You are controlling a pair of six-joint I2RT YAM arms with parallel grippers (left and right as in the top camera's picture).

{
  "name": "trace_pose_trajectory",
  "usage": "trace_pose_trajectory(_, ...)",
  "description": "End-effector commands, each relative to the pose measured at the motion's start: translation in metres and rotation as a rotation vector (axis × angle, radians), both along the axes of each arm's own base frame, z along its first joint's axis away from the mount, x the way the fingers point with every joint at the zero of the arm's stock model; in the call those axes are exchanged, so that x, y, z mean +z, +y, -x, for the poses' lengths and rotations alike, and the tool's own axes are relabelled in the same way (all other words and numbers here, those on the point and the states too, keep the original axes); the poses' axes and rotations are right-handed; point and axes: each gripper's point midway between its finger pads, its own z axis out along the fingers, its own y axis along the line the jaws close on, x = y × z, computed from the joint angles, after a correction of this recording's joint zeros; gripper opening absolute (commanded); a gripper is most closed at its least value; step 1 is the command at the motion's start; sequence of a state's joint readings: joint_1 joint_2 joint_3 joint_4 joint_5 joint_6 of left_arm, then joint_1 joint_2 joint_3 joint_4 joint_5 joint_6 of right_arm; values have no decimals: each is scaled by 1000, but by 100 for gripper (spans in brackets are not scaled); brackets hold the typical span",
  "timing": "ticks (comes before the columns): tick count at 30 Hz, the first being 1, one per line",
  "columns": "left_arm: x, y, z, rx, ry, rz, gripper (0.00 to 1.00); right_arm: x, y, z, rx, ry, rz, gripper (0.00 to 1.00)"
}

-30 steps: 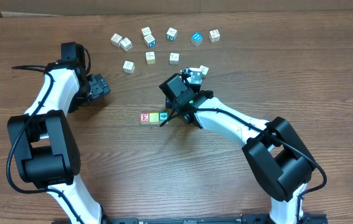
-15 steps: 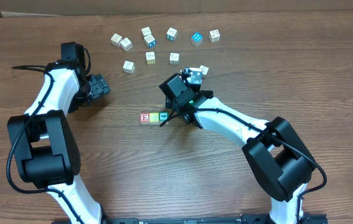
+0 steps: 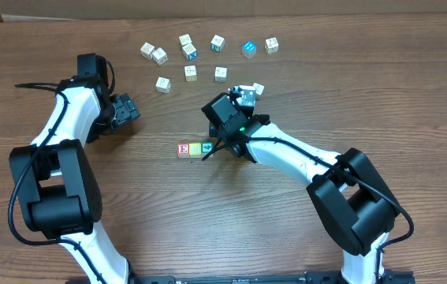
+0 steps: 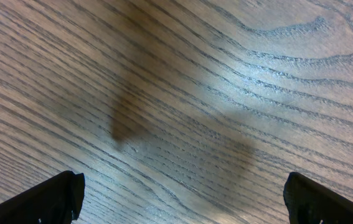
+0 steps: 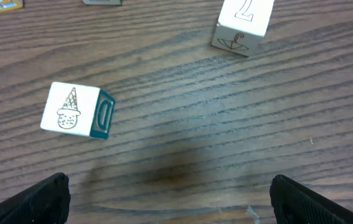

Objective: Form a horizontal line
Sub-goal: 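Raise the right gripper away from the row of blocks, then swing the right gripper back toward the scattered blocks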

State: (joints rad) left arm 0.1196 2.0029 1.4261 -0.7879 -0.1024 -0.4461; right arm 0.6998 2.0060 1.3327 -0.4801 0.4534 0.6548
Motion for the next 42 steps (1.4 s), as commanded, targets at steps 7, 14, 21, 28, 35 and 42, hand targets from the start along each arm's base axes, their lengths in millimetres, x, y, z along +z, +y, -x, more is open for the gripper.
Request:
trace_pose_trajectory(7, 3, 0, 0, 1, -7, -12, 100, 5, -6, -3, -17, -1, 18, 7)
trace_pose_trajectory(14, 3, 0, 0, 1, -7, -12, 100, 57, 5, -6, 33, 2, 2, 4)
trace_pose_trajectory(21, 4, 0, 0, 1, -7, -12, 100, 132, 29, -2, 149, 107, -147, 4)
trace_pose_trajectory(28, 3, 0, 0, 1, -7, -12, 100, 200, 10, -13, 124, 88, -237, 4)
trace_pose_trajectory(35, 3, 0, 0, 1, -7, -12, 99, 213, 1, -25, 220, 107, -338, 3)
trace_pose_trajectory(42, 3, 0, 0, 1, -7, -12, 100, 242, -33, -48, 182, 56, -441, 4)
